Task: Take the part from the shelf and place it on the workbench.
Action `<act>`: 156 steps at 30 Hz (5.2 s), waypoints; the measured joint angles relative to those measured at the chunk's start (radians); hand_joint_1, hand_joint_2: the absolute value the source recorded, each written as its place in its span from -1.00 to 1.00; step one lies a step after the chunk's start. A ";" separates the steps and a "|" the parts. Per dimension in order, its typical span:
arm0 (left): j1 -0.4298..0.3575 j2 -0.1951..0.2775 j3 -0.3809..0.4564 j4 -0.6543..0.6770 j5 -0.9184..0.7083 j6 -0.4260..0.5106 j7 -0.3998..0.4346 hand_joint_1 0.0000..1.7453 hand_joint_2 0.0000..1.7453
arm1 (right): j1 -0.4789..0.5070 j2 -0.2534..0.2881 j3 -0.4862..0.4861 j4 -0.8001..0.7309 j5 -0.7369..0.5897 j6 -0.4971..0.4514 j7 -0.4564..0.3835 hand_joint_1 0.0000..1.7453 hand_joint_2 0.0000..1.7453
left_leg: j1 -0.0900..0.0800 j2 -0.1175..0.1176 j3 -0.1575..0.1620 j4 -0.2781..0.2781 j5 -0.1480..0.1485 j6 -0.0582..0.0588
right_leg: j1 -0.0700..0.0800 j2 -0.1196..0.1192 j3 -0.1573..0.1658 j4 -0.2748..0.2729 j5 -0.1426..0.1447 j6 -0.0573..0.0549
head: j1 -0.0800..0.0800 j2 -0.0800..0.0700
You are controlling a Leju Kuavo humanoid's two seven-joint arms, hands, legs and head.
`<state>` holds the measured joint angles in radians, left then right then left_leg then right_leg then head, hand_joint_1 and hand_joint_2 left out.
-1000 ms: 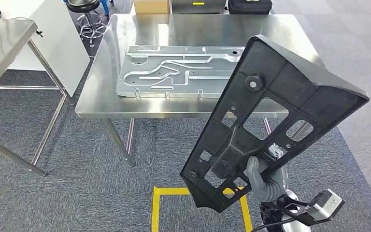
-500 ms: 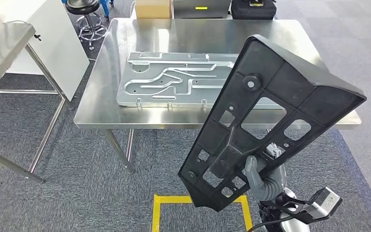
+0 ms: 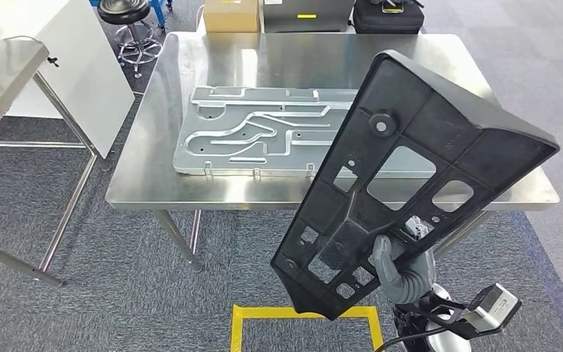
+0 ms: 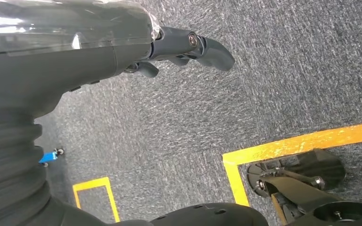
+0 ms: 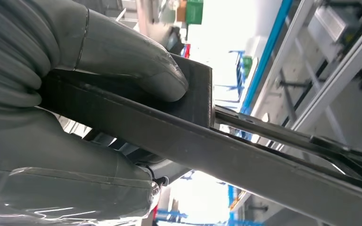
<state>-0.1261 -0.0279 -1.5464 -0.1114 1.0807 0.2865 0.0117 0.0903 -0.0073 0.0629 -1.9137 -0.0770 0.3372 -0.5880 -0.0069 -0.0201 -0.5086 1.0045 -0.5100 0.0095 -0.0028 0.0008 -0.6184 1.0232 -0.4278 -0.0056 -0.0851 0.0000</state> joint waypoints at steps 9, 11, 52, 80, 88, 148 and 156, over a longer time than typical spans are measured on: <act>0.000 0.003 0.000 0.000 -0.004 -0.001 0.004 -1.00 1.00 | 0.023 -0.004 0.000 -0.007 -0.002 -0.012 -0.003 1.00 1.00 | 0.002 0.004 -0.151 0.206 0.001 -0.027 | -0.009 0.001 0.073 -0.019 -0.043 -0.016 | -0.002 0.000; 0.001 0.004 0.000 0.000 -0.005 -0.001 0.005 -1.00 1.00 | 0.024 -0.005 0.000 -0.007 -0.003 -0.013 -0.004 1.00 1.00 | 0.003 0.005 -0.104 0.077 0.067 -0.021 | -0.006 0.004 0.087 -0.015 -0.058 -0.008 | -0.002 0.000; -0.002 0.002 0.000 0.000 -0.012 -0.007 -0.004 -1.00 1.00 | -0.229 -0.147 -0.081 -0.016 -0.041 0.001 0.129 1.00 1.00 | 0.006 0.008 -0.088 0.025 0.065 0.028 | -0.010 0.001 -0.050 0.264 -0.196 0.039 | -0.002 0.000; -0.003 0.010 0.000 0.000 -0.066 -0.078 -0.075 -1.00 1.00 | -0.846 -0.553 -0.002 0.402 0.822 -0.339 0.228 1.00 1.00 | -0.002 -0.004 -0.097 0.019 0.078 0.035 | -0.007 -0.004 -0.009 0.105 -0.100 0.037 | -0.001 0.000; -0.005 0.009 0.000 0.000 -0.068 -0.082 -0.085 -1.00 1.00 | -0.939 -0.562 0.196 0.778 1.220 -0.500 0.256 1.00 1.00 | -0.005 -0.011 -0.088 0.020 0.070 0.034 | -0.007 -0.003 -0.021 0.049 -0.006 0.031 | -0.001 0.000; -0.013 0.001 0.000 0.001 -0.006 -0.053 -0.015 -1.00 -1.00 | -0.830 -0.598 0.237 1.070 1.136 -0.630 0.405 -1.00 -1.00 | -0.009 -0.014 -0.131 0.027 0.112 0.046 | -0.004 -0.004 0.042 0.102 -0.105 0.032 | 0.000 0.000; -0.015 -0.001 0.000 0.001 -0.011 -0.054 -0.017 -1.00 -1.00 | -0.487 -0.637 -0.127 0.801 1.283 -0.689 0.462 -1.00 -1.00 | -0.015 -0.016 -0.155 0.077 0.059 0.009 | -0.005 -0.029 0.097 -0.054 -0.030 -0.002 | 0.000 0.000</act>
<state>-0.1413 -0.0286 -1.5465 -0.1106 1.0697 0.2322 -0.0055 -0.3963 -0.6448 -0.0645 -1.1123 1.2064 -0.3522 -0.1260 -0.0221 -0.0365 -0.6633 1.0818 -0.4513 0.0185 -0.0076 -0.0286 -0.5217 0.9688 -0.4581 -0.0078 -0.0855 0.0000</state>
